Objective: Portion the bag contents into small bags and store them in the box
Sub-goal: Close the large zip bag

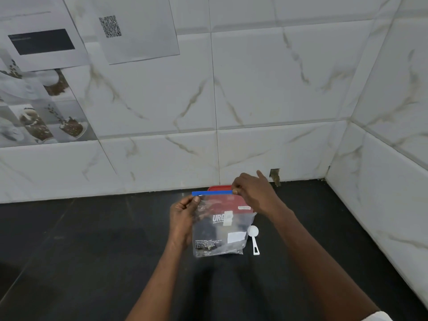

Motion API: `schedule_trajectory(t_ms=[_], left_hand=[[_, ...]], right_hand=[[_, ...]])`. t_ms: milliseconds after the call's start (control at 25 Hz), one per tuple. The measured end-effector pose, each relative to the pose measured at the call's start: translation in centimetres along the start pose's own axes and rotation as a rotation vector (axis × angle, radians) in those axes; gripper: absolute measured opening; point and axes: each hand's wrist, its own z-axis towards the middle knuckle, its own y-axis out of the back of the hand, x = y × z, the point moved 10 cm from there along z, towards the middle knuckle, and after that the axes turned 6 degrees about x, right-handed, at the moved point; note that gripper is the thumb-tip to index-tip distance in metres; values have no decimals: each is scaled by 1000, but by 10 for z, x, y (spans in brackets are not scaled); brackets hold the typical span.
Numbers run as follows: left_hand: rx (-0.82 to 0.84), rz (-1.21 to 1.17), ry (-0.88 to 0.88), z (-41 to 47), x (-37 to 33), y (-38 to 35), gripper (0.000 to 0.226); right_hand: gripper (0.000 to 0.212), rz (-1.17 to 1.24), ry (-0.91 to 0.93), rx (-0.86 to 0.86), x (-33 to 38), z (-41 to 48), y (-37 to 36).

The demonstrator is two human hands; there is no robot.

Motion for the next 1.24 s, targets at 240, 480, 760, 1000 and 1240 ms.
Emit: schedule_trajectory(t_ms=[240,480,760,1000,1240], left_hand=[[0,-28,-16,9,-12,7,14],[40,-187,-16,19,-34,5,17],[26,-187,14,47,-46,45,14],[-235,55,70,56,2,129,22],[-164,90,177,62,45,151,22]], right_hand=[[10,121,-37,-78,-34,-6,18],[55,1149,-87,115,-35,-29,-57],[24,1578,-366,-42,-13,-37,-149],[19,1625,-485,27,30,-35,-219],[18,1676,-569,43,41,-36,-261]])
